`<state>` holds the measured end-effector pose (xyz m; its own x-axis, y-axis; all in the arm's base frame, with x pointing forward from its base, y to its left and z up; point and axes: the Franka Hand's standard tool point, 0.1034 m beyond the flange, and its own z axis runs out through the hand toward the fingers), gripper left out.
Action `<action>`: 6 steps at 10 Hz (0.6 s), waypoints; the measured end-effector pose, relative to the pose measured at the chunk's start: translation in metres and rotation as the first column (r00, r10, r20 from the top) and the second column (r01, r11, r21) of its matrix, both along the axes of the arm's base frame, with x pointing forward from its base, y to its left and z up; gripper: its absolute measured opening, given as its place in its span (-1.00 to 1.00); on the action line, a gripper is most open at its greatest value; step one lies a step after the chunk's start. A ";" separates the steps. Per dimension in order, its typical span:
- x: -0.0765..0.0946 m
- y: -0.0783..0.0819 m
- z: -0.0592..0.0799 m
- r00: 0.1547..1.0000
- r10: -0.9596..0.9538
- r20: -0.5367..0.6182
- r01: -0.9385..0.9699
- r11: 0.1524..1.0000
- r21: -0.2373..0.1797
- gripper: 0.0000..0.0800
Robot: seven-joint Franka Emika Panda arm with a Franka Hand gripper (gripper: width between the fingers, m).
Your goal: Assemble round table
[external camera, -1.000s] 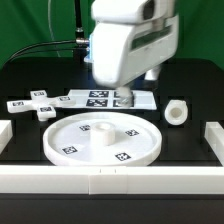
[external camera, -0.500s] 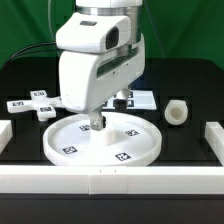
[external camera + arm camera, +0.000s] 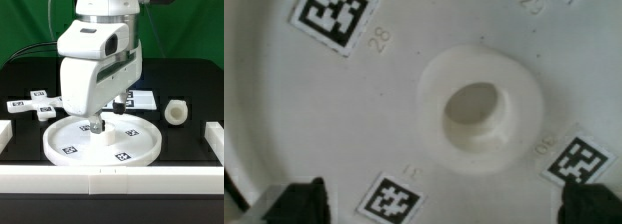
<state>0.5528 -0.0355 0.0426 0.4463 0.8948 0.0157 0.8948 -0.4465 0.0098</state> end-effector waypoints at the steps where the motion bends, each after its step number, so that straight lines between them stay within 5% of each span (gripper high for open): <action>1: -0.004 -0.001 -0.004 1.000 -0.003 -0.007 0.003 1.000 0.001 0.62; 6: -0.010 -0.006 -0.018 1.000 -0.006 -0.030 0.006 1.000 0.005 0.62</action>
Offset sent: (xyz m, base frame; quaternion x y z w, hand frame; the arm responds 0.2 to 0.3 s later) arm 0.0041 -0.0036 -0.0066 0.0032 0.0054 -0.0127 0.9999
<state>0.5425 -0.0418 0.0242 0.4517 0.8921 0.0072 0.8920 -0.4515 -0.0192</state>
